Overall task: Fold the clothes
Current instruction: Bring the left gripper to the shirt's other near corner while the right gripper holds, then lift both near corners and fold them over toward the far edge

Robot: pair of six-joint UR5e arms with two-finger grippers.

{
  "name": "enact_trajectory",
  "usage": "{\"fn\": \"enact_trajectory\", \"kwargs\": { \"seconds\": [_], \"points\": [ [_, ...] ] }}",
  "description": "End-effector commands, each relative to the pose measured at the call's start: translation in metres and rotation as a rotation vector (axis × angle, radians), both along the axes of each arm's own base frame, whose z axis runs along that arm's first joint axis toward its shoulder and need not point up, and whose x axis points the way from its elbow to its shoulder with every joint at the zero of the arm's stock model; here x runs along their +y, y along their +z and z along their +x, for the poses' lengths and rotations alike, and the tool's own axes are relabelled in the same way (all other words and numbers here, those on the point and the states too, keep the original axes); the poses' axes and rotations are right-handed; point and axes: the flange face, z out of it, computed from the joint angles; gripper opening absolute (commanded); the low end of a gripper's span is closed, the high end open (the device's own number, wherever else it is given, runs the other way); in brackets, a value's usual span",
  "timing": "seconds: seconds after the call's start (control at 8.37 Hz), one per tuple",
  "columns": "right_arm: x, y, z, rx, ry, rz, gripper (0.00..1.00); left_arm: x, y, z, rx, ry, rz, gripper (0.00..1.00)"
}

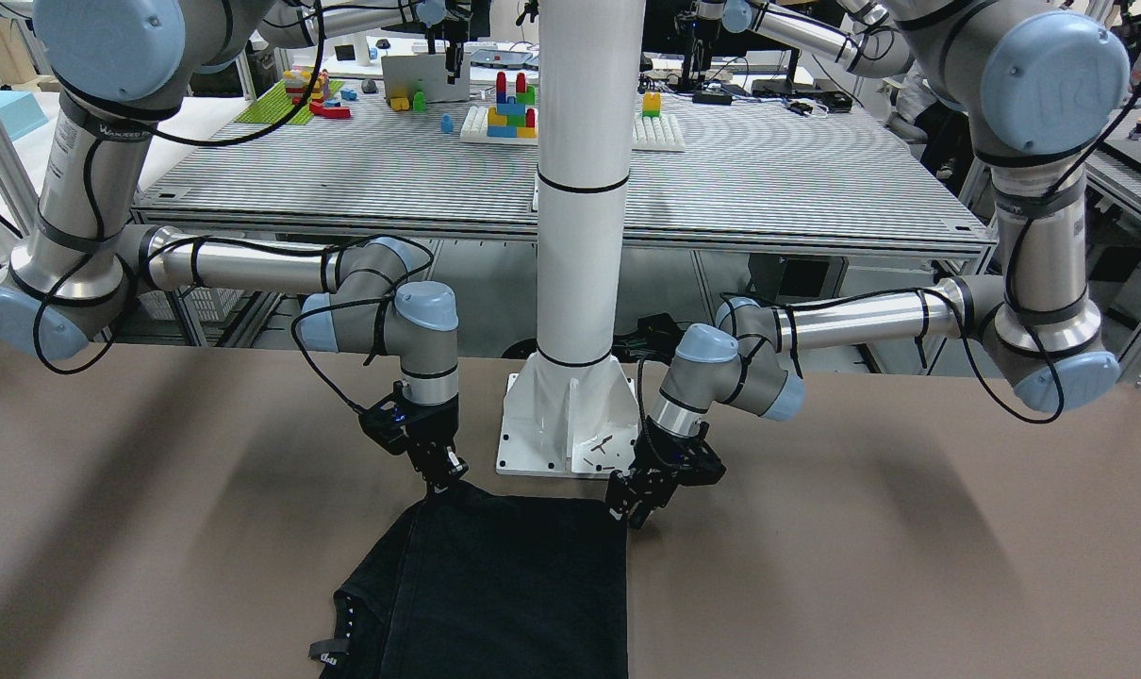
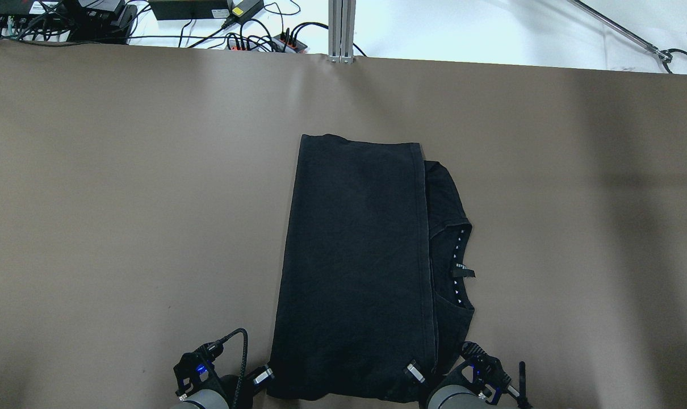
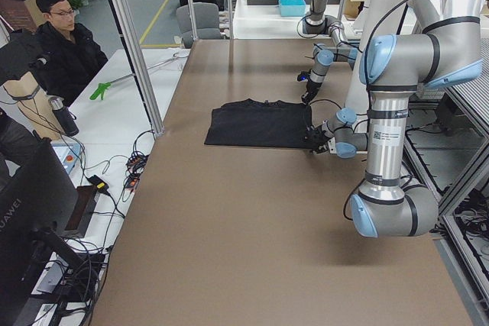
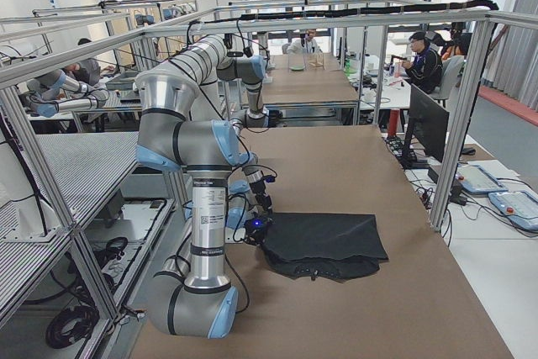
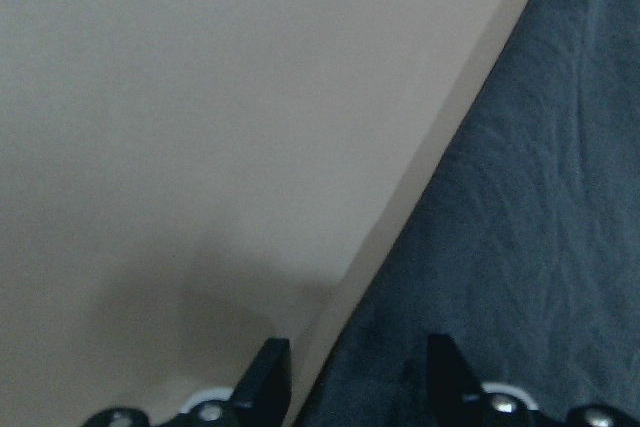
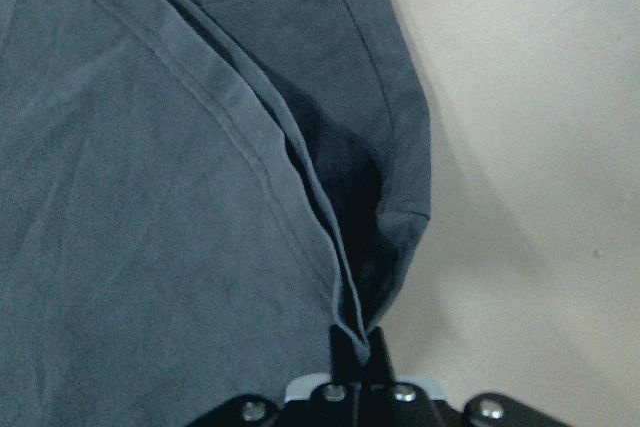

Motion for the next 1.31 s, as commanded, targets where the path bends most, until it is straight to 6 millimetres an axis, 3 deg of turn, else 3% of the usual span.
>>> {"fn": "enact_trajectory", "kwargs": {
  "seconds": [0.0, 0.12, 0.24, 0.36, 0.72, 0.96, 1.07, 1.19],
  "points": [
    [0.000, 0.000, 0.000, -0.001, 0.000, 0.000, 0.00, 0.000, -0.002, -0.001, 0.009, -0.003, -0.013, 0.21],
    [0.000, 0.000, 0.000, -0.001, 0.000, 0.000, 0.00, 0.000, -0.004, -0.001, 0.012, -0.001, -0.014, 0.05],
    [-0.001, 0.000, 0.000, 0.001, 0.002, 0.000, 0.00, 0.001, -0.008, -0.003, 0.021, 0.003, -0.015, 0.00],
    [-0.002, -0.001, 0.002, -0.002, 0.005, 0.000, 0.00, 0.000, -0.021, -0.016, 0.053, 0.006, -0.017, 0.00],
    [-0.017, -0.035, 0.042, -0.081, 0.033, 0.011, 0.00, -0.001, -0.091, -0.081, 0.106, 0.046, -0.034, 0.00],
    [-0.094, -0.060, 0.085, -0.123, 0.054, 0.013, 0.00, -0.090, -0.100, -0.123, 0.114, -0.010, -0.073, 0.00],
    [-0.149, -0.075, 0.107, -0.148, 0.029, 0.017, 0.00, -0.134, -0.103, -0.144, 0.118, -0.035, -0.081, 0.00],
    [-0.193, -0.084, 0.109, -0.161, 0.041, -0.003, 0.00, -0.176, -0.108, -0.159, 0.112, -0.056, -0.077, 0.00]
  ]
}}
